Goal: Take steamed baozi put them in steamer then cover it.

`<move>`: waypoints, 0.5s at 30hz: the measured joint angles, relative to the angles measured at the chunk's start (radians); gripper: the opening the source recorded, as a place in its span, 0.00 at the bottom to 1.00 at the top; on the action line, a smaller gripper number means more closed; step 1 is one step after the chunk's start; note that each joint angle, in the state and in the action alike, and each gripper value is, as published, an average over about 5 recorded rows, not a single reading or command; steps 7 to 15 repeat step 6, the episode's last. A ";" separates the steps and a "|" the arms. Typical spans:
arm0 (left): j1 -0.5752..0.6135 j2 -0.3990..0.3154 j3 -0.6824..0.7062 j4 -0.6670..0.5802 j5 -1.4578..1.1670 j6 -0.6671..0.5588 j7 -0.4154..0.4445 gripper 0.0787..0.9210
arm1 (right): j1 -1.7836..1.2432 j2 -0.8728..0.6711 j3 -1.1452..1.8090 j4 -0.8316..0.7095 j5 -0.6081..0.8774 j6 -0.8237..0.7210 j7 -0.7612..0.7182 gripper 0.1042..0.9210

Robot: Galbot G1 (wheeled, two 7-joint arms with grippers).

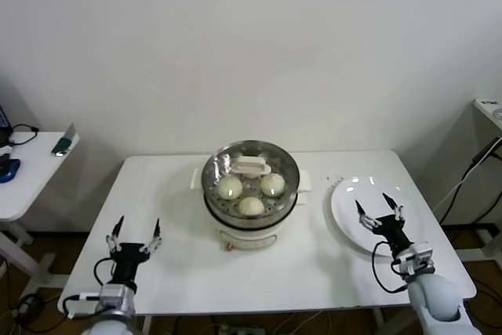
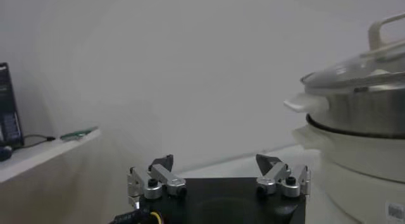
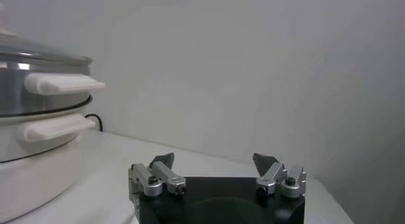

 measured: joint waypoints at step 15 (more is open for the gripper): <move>0.002 0.000 -0.008 0.011 -0.015 -0.013 0.005 0.88 | -0.006 0.002 -0.001 0.002 0.002 0.001 -0.002 0.88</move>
